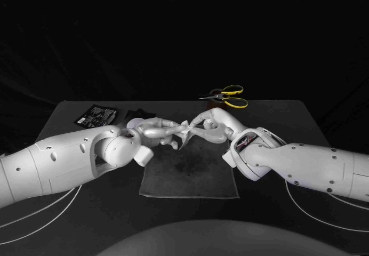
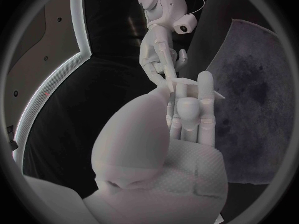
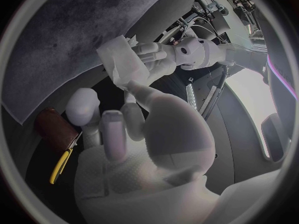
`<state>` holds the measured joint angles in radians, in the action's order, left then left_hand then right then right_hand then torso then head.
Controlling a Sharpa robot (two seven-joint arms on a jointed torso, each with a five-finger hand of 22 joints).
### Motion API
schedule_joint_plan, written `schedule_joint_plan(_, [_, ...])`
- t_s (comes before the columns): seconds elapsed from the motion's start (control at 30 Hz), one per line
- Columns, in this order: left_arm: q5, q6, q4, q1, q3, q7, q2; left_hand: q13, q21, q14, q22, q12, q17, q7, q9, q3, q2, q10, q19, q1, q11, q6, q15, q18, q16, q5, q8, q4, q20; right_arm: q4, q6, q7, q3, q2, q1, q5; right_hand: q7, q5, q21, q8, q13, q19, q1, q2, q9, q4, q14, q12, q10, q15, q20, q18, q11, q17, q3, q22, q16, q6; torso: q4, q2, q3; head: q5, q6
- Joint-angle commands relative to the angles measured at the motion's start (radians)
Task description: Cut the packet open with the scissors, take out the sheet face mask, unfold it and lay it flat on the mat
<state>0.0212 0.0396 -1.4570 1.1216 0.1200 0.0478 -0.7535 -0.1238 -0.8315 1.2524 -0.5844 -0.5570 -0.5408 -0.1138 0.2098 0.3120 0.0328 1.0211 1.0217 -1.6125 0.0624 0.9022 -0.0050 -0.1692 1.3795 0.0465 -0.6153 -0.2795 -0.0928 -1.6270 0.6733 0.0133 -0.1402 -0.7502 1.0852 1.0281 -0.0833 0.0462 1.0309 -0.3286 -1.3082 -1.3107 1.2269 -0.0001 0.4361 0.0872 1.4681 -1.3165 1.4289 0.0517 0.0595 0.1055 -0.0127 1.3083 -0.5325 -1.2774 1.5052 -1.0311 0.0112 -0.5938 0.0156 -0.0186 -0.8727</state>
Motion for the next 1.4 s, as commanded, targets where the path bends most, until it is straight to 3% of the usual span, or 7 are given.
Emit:
schedule_joint_plan(0.03, [0.021,-0.030,0.007,0.001,-0.002,0.019,0.000,0.002,-0.007,-0.003,-0.006,0.001,-0.003,0.000,0.030,0.058,0.022,0.017,-0.010,0.008,-0.009,-0.001,-0.005,-0.013,0.006,0.004,-0.007,0.031,0.001,-0.006,0.007,0.010,0.001,-0.009,0.000,-0.016,0.001,0.002,0.006,-0.003,-0.052,-0.003,0.006,0.008,0.013,0.000,0.075,-0.005,0.015,0.006,-0.005,0.008,0.008,0.134,-0.006,0.000,0.006,-0.009,0.0005,0.001,-0.0002,0.000,0.000])
schedule_joint_plan(0.33, [0.107,-0.031,0.029,0.010,-0.006,0.019,0.001,0.004,-0.018,0.003,-0.017,0.000,-0.012,-0.003,0.033,0.115,0.048,0.019,-0.012,0.037,-0.008,-0.002,-0.005,-0.013,0.011,0.004,-0.016,0.051,0.002,-0.019,-0.023,0.017,0.006,-0.035,0.001,-0.023,0.001,0.002,0.003,-0.004,-0.053,-0.002,0.006,0.008,0.013,0.000,0.075,-0.006,0.015,0.006,-0.006,0.009,0.008,0.133,-0.007,0.001,0.006,-0.009,0.0005,0.000,-0.0012,-0.002,0.000])
schedule_joint_plan(0.67, [0.292,-0.061,0.046,0.060,-0.008,-0.015,0.011,0.005,-0.030,0.016,-0.026,-0.003,-0.037,-0.004,0.035,0.145,0.065,0.023,-0.008,0.057,-0.007,0.001,-0.005,-0.014,0.019,0.004,-0.021,0.070,0.003,-0.024,-0.036,0.021,0.015,-0.049,0.020,-0.024,0.001,0.002,0.004,-0.004,-0.053,-0.002,0.006,0.007,0.013,0.000,0.075,-0.006,0.016,0.006,-0.006,0.009,0.008,0.133,-0.007,0.001,0.006,-0.008,0.0003,0.000,-0.0017,-0.004,0.000])
schedule_joint_plan(1.03, [0.461,-0.077,0.056,0.122,-0.008,-0.027,0.015,0.005,-0.044,0.026,-0.037,-0.008,-0.054,-0.005,0.035,0.180,0.078,0.027,-0.005,0.075,-0.008,0.005,-0.006,-0.014,0.025,0.004,-0.023,0.094,0.005,0.020,-0.080,0.020,0.017,-0.045,0.068,-0.026,0.001,0.002,0.005,-0.005,-0.054,-0.003,0.005,0.006,0.013,0.001,0.075,-0.006,0.016,0.006,-0.006,0.008,0.008,0.134,-0.008,0.000,0.007,-0.008,-0.0015,0.000,-0.0009,-0.005,0.000])
schedule_joint_plan(1.4, [0.592,-0.036,0.065,0.162,-0.008,-0.018,0.012,0.004,-0.053,0.034,-0.044,-0.012,-0.066,-0.006,0.034,0.205,0.085,0.028,-0.004,0.087,-0.008,0.008,-0.007,-0.014,0.029,0.004,-0.023,0.111,0.006,0.036,-0.133,0.015,0.019,-0.047,0.105,-0.018,0.001,0.002,0.006,-0.006,-0.054,-0.003,0.005,0.006,0.013,0.002,0.075,-0.006,0.016,0.007,-0.006,0.008,0.008,0.136,-0.009,-0.001,0.007,-0.007,-0.0004,0.002,0.0008,-0.003,0.000])
